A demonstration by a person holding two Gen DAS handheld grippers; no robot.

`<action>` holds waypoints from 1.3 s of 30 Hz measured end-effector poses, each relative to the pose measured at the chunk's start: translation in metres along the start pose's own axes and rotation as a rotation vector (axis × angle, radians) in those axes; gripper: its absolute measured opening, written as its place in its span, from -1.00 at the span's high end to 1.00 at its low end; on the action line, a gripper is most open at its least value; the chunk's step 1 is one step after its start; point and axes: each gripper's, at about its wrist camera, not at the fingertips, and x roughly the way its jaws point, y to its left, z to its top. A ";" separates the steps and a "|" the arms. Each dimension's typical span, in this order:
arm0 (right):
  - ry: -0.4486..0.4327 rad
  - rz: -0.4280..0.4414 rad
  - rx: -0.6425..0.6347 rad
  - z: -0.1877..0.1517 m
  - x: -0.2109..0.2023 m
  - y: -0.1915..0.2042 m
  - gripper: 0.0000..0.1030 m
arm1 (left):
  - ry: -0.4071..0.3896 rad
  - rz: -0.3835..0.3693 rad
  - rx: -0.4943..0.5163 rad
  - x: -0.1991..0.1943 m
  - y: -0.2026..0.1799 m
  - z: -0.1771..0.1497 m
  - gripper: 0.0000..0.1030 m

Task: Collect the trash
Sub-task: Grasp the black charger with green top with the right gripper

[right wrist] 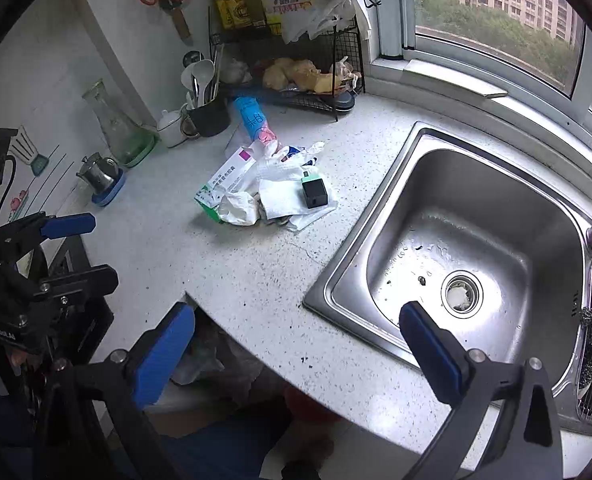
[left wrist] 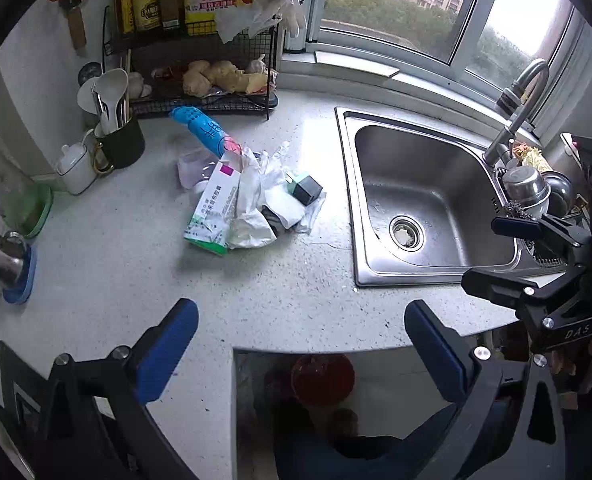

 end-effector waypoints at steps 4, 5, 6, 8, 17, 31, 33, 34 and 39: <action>0.033 -0.030 0.020 0.023 0.024 -0.001 -0.99 | 0.045 -0.033 0.015 0.025 0.024 0.022 -0.99; 0.039 -0.036 0.020 0.028 0.028 -0.001 -0.99 | 0.055 -0.053 0.010 0.031 0.030 0.026 -0.99; 0.043 -0.043 0.022 0.035 0.035 -0.002 -0.99 | 0.069 -0.052 0.010 0.038 0.036 0.031 -0.99; 0.049 -0.056 0.034 0.046 0.045 -0.004 -0.99 | 0.093 -0.032 0.016 0.051 0.048 0.040 -0.99; 0.101 -0.107 0.088 0.085 0.089 -0.019 -0.99 | 0.152 -0.056 0.032 0.101 0.092 0.078 -0.99; 0.280 -0.096 0.074 0.109 0.178 -0.028 -0.27 | 0.265 -0.069 0.049 0.153 0.127 0.092 -0.99; 0.290 -0.098 0.071 0.111 0.184 -0.027 -0.23 | 0.271 -0.071 0.044 0.159 0.130 0.094 -0.99; 0.292 -0.097 0.068 0.111 0.186 -0.027 -0.21 | 0.275 -0.079 0.039 0.162 0.132 0.095 -0.99; 0.304 -0.096 0.068 0.112 0.193 -0.026 -0.17 | 0.286 -0.134 0.019 0.170 0.142 0.094 -0.99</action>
